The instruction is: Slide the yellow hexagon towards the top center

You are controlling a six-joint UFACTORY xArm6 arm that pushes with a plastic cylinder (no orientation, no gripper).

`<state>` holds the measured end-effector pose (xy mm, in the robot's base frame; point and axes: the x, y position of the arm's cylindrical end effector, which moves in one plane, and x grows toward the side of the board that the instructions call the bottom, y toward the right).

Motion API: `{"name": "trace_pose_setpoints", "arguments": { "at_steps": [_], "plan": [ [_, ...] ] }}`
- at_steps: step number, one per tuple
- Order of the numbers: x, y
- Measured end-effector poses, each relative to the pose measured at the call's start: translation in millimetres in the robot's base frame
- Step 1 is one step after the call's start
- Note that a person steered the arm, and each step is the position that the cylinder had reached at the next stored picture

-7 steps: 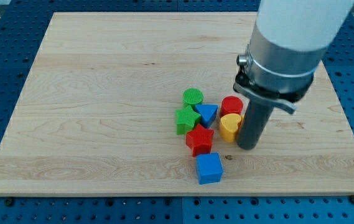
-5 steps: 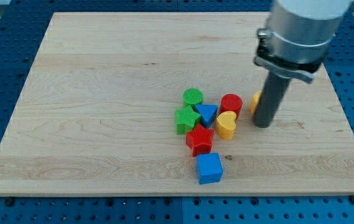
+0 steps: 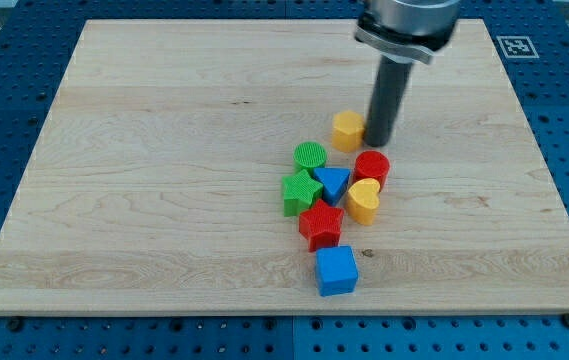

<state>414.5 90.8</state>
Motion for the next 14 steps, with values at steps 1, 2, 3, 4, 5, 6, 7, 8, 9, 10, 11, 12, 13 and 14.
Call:
{"name": "trace_pose_setpoints", "arguments": {
  "at_steps": [1,2,3,4,5,6,7,8,9,10,11,12,13,14],
  "plan": [
    [-20.6,-54.2],
    [-22.4,-104.2],
    [-18.0,-129.1],
    [-12.7,-129.0],
    [8.8,-125.5],
    [29.8,-129.1],
    [32.2,-156.1],
    [14.9,-198.4],
    [-13.0,-231.2],
    [-52.0,-232.1],
    [-61.5,-216.7],
    [-71.3,-212.4],
    [-76.8,-193.7],
    [-76.8,-165.1]
  ]
}}
